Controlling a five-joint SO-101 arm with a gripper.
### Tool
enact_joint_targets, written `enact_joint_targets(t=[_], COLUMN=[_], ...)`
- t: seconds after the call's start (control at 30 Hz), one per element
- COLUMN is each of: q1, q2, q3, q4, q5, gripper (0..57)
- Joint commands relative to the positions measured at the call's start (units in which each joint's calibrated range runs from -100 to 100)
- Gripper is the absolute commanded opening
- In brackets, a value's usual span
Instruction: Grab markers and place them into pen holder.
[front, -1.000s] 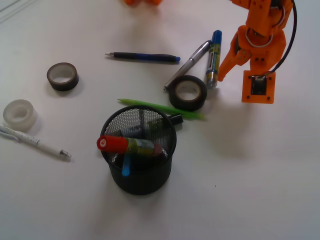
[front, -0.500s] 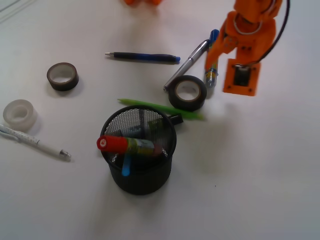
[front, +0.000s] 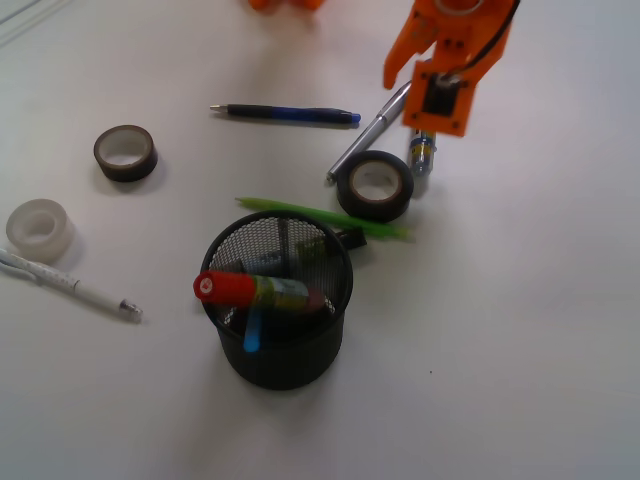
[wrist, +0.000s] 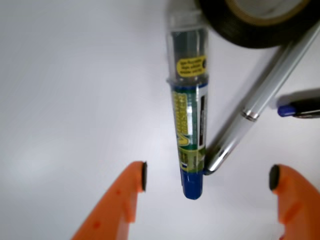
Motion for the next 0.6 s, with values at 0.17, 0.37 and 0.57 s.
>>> enact_joint_targets(t=[0.17, 0.37, 0.57], q1=[-0.04, 0.85, 3.02], q2=[0.45, -2.7, -11.11], q3=[7.8, 24.37, 35.06], q4=[-22.96, -37.22, -37.74], q5=[3.76, 3.47, 2.34], gripper=[27.8, 28.1, 28.0])
